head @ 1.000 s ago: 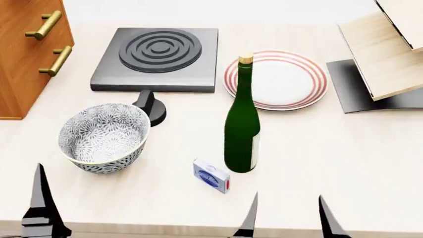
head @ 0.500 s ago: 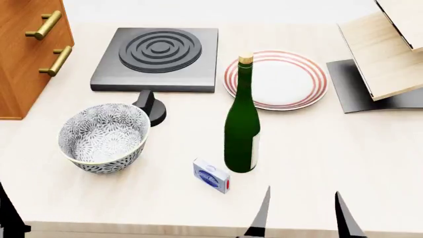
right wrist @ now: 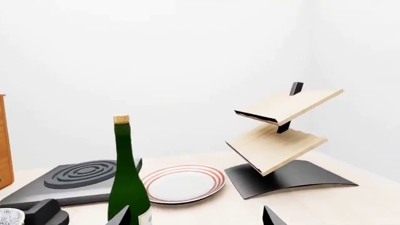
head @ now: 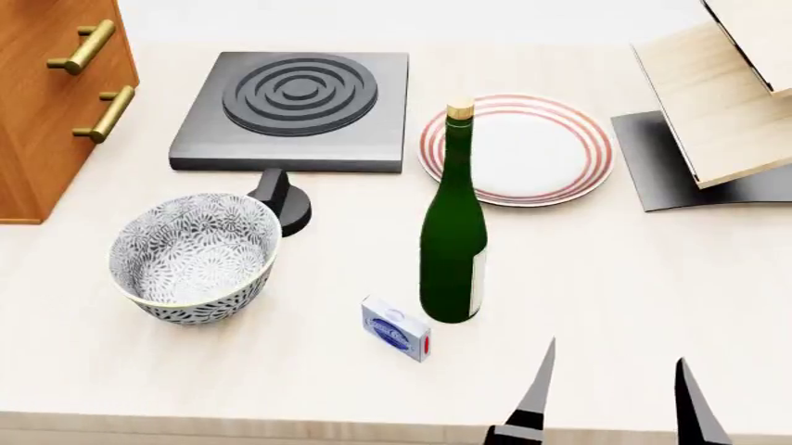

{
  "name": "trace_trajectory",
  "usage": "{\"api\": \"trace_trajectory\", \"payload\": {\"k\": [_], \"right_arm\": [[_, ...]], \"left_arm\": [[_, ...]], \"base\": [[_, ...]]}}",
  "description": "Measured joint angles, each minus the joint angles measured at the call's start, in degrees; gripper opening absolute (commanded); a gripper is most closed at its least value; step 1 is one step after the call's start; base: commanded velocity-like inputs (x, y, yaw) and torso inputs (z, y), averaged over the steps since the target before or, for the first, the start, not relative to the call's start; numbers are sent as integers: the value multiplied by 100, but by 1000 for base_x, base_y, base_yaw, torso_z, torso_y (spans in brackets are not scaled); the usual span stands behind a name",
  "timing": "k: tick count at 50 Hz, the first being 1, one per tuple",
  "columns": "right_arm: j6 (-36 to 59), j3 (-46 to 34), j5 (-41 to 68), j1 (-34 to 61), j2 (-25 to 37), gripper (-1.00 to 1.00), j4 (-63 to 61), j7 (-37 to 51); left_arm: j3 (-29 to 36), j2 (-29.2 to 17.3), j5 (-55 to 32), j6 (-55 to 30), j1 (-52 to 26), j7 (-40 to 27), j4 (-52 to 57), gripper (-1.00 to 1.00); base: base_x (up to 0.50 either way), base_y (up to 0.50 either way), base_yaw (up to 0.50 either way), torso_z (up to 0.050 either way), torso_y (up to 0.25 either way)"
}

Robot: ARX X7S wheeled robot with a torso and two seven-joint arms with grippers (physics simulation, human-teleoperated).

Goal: Pick up the akita bowl and put it on the plate.

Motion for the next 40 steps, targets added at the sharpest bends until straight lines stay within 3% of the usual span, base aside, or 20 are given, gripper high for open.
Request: {"api": "trace_trajectory", "payload": {"k": [40], "right_arm": [[-172,-257,130,2,115,100,330,26]], "left_arm": [[158,-75,-44,281,165,-80,-174,100]], "base": [[0,-228,0,0,0]]}}
